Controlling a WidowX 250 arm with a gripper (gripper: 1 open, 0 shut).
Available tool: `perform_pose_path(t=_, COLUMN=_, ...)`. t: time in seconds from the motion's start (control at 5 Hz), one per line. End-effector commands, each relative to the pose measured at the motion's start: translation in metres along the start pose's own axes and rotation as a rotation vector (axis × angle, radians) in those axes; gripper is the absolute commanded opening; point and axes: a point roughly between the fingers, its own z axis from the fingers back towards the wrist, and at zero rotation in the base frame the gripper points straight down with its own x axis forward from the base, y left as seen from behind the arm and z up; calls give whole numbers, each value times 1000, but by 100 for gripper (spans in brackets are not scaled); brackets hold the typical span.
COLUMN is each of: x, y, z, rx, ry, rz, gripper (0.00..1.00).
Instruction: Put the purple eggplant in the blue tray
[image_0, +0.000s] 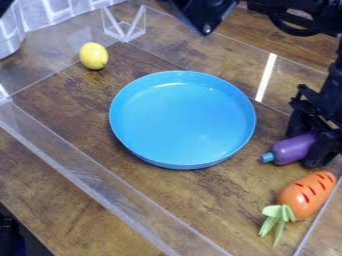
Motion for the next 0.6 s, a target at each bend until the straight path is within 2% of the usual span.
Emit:
perform_pose_path(t=0.0, x=0, y=2, z=31, rx=17, ry=-63, rz=-5, gripper=0)
perform_pose_path(t=0.4, x=-7, y=1, z=47, rx=20, ry=-67, rz=-20, gripper=0)
